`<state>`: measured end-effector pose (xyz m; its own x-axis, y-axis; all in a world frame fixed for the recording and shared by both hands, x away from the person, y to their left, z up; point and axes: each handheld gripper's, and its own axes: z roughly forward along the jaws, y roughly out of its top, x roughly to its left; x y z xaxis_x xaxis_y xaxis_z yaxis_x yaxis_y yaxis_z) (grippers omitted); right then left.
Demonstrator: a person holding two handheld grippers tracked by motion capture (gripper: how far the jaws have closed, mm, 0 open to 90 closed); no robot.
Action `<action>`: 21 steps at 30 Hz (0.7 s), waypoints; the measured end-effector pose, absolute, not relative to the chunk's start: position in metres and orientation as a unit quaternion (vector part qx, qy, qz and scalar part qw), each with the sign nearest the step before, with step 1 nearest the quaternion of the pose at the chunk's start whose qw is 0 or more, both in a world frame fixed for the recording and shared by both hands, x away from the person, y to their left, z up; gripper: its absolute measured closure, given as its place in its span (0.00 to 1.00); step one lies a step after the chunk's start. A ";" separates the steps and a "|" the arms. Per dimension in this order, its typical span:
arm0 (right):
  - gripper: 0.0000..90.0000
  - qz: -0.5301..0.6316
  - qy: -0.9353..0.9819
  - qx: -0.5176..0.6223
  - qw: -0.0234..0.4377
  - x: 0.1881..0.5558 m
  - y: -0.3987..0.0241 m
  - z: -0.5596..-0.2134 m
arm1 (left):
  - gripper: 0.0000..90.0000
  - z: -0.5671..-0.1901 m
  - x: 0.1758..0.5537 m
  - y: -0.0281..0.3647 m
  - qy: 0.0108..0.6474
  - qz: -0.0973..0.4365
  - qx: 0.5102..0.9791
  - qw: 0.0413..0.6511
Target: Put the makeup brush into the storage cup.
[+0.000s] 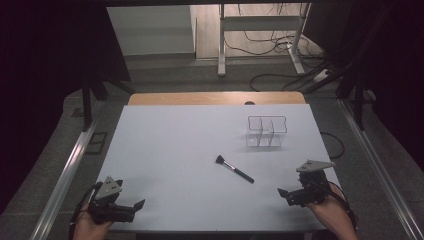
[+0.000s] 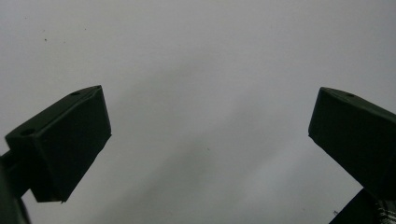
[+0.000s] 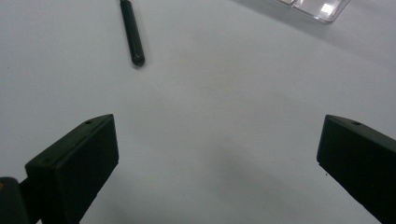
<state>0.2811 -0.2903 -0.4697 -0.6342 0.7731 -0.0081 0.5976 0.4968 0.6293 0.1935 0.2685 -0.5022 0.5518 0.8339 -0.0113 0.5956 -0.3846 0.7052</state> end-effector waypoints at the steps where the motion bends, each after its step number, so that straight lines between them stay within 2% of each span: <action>1: 0.00 0.299 0.853 0.404 0.143 0.282 -0.290 -0.469 | 0.00 -0.502 0.193 0.268 0.439 0.176 0.814 0.338; 12: 0.00 0.287 0.861 0.401 0.121 0.288 -0.283 -0.463 | 0.00 -0.502 0.193 0.268 0.438 0.178 0.815 0.336; 21: 0.00 0.281 0.863 0.401 0.126 0.293 -0.280 -0.461 | 0.00 -0.502 0.193 0.267 0.434 0.179 0.816 0.337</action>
